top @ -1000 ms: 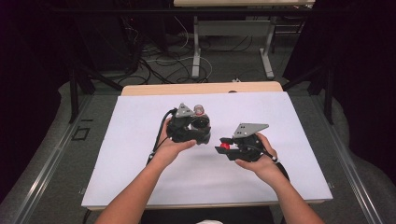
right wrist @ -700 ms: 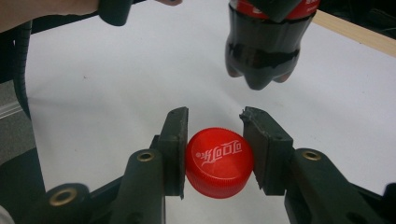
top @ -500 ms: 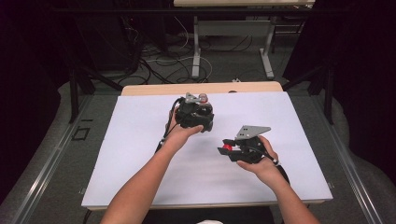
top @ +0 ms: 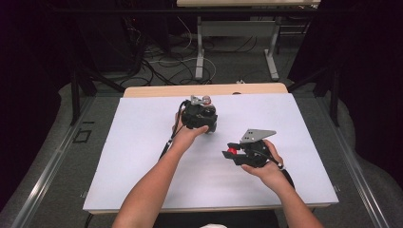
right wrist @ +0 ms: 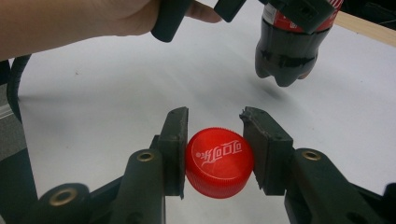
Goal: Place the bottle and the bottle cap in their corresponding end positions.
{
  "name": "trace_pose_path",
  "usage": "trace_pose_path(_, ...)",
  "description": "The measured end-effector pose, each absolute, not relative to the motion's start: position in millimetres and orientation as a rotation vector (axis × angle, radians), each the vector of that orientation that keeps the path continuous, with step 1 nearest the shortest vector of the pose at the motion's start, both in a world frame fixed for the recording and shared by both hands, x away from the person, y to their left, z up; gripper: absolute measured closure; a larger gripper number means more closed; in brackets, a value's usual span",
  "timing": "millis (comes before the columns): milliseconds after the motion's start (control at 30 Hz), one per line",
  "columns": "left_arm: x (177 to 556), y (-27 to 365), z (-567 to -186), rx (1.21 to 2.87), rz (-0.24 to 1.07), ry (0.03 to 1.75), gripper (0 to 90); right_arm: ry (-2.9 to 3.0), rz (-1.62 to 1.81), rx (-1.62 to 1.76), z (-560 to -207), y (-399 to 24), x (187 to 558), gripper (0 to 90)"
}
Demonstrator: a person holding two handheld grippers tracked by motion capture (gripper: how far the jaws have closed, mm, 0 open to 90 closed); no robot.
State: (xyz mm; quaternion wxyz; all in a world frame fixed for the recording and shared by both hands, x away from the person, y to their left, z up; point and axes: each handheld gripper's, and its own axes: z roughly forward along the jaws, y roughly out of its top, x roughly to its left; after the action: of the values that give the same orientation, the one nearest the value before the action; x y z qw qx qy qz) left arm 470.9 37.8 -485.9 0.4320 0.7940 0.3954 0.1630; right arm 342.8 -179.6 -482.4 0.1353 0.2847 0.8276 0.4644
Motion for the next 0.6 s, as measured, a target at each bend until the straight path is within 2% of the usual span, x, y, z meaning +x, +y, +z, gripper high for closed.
trace_pose_path(600, 466.6, 39.2, -509.1, 2.007, 0.383, 0.953, 29.7, 2.408, 1.336, 0.839, -488.0, -180.1, 344.2, 61.2)
